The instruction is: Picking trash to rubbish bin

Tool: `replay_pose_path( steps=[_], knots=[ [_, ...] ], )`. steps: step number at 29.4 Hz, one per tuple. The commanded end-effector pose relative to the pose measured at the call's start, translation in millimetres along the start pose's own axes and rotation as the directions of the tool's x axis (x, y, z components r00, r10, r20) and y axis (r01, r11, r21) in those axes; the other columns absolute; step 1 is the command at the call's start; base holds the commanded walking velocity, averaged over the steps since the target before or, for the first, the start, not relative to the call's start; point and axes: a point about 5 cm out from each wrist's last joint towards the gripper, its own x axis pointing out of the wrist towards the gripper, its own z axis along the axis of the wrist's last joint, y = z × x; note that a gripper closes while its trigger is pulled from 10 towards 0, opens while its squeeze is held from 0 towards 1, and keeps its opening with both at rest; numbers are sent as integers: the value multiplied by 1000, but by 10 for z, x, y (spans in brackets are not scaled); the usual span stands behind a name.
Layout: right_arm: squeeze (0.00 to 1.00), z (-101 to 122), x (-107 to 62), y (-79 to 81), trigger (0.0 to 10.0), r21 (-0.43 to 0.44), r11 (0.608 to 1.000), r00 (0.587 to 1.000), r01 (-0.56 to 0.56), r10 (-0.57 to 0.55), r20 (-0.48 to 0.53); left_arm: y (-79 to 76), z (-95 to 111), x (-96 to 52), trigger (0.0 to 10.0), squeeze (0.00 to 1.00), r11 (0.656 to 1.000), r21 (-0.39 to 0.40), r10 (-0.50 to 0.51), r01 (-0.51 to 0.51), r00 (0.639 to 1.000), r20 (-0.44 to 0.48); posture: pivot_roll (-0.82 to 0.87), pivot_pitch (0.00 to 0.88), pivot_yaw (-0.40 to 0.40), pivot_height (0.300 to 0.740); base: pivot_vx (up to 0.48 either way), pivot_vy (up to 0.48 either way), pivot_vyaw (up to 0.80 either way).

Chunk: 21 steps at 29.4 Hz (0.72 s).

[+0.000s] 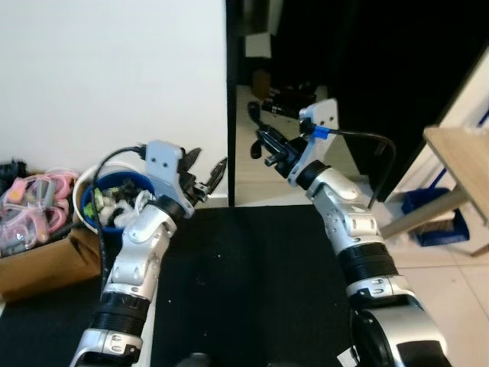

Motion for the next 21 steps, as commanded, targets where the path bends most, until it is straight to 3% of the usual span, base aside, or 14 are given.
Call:
replay_pose_path(
  steps=[1, 8, 21],
  knots=[
    [0, -45, 5, 21, 10000, 13, 1000, 1000, -5, 5, -17, 19, -32, -33, 10000, 0, 1000, 1, 7, -7, 1000, -17, -81, 0, -35, 740, 0, 0, 763],
    [0, -102, -94, -47, 10000, -2, 1000, 999, 19, -19, -30, 16, -71, -106, 10000, 0, 999, 50, 13, -12, 999, -32, -73, 0, -39, 740, 0, 0, 763],
    [0, -129, -165, -44, 10000, 28, 1000, 1000, 12, -12, -6, 19, -103, -200, 10000, 0, 999, 28, 44, -44, 999, -15, -73, 0, -42, 740, 0, 0, 760]
  ],
)
